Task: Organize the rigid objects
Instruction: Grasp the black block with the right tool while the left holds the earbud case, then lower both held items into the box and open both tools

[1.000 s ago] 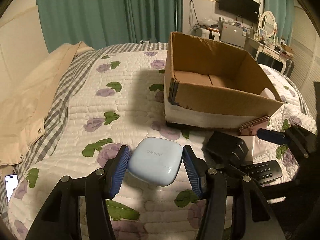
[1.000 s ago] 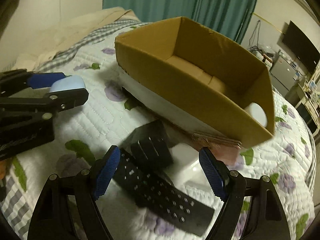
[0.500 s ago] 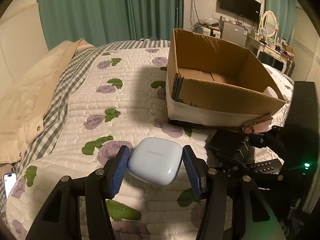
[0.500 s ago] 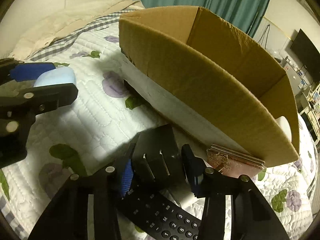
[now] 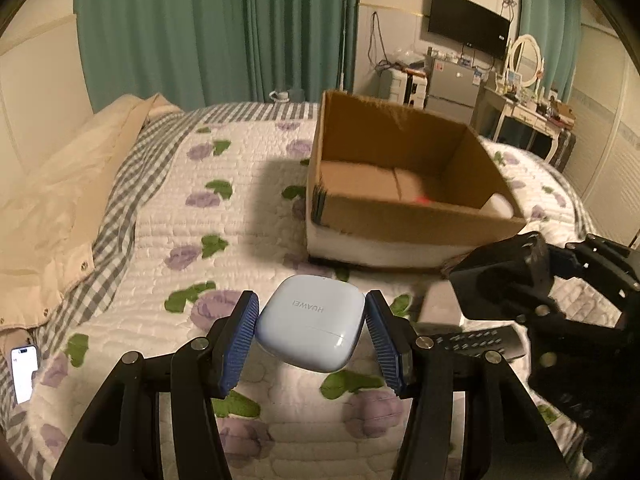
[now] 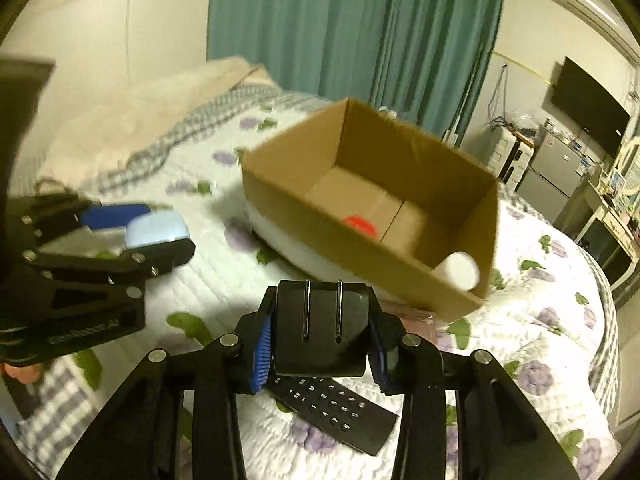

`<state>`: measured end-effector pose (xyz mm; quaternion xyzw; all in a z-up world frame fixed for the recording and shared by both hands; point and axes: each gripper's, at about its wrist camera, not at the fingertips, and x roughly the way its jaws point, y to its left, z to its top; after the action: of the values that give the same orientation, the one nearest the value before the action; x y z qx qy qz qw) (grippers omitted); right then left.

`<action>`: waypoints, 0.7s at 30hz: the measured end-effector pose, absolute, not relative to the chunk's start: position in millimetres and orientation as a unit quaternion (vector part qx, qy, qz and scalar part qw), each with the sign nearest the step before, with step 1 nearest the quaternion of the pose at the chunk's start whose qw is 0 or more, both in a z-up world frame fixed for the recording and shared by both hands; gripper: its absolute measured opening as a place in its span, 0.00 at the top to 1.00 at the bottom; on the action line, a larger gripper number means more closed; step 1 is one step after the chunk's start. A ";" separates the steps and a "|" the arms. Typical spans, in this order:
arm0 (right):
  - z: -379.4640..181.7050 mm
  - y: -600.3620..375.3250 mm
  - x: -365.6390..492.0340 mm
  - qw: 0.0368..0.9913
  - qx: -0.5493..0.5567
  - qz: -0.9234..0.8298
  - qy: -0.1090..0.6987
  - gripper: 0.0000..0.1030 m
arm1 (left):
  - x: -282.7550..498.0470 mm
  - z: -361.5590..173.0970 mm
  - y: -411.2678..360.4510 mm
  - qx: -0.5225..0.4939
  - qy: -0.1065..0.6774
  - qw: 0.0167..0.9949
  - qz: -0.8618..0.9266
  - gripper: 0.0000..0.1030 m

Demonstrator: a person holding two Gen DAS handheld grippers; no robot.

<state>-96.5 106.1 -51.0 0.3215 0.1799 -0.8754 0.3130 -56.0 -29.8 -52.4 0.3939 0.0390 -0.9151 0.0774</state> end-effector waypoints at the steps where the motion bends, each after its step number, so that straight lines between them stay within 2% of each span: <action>1: -42.0 111.4 -97.2 0.314 0.315 -0.878 0.176 0.62 | -56.9 -45.7 -27.4 0.390 0.039 0.076 -0.917 0.46; 12: 38.9 135.2 -151.7 0.318 0.254 -0.901 0.149 0.62 | -115.1 13.7 5.6 0.345 0.006 0.048 -0.937 0.46; 21: 37.4 132.6 -229.9 0.311 0.261 -0.906 0.123 0.62 | -190.9 18.3 9.7 0.346 -0.014 0.055 -0.937 0.46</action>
<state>-229.9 132.6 37.4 0.2614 0.1230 -0.9055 0.3107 -190.8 9.7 18.3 0.3459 -0.0143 -0.9366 0.0550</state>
